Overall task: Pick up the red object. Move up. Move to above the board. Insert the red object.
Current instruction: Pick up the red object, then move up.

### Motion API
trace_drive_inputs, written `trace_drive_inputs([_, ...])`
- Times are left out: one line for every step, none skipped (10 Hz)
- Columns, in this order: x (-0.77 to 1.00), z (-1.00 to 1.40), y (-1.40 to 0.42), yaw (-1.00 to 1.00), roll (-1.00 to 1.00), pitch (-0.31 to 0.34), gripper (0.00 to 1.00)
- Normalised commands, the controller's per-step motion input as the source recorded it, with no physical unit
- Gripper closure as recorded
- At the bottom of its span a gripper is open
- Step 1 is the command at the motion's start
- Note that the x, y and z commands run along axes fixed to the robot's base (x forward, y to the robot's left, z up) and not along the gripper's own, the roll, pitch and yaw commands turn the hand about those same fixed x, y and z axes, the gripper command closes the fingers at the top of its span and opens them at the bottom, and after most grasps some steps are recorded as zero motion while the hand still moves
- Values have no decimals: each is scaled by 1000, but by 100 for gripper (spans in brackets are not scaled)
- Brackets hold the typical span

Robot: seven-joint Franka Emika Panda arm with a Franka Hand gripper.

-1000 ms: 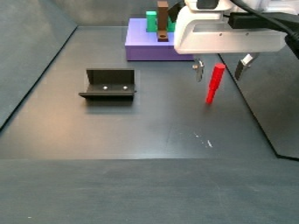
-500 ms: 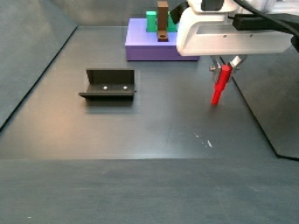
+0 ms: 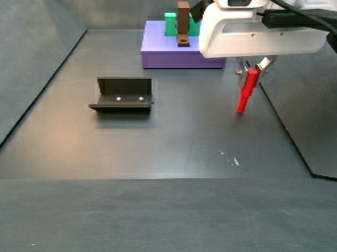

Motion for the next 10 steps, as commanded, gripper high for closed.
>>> trace_drive_inputs([0,0,0,0,0,0,100])
trace_drive_inputs([0,0,0,0,0,0,100])
trace_drive_inputs([0,0,0,0,0,0,100])
trace_drive_inputs([0,0,0,0,0,0,100])
trace_drive_inputs([0,0,0,0,0,0,100])
trace_drive_inputs([0,0,0,0,0,0,100])
trace_drive_inputs([0,0,0,0,0,0,100])
trace_drive_inputs([0,833,0,0,0,0,100])
trace_drive_inputs([-26,813,-11,-37,-3,20,100])
trace_drive_inputs([-60,632,-11,-39,3,51,100])
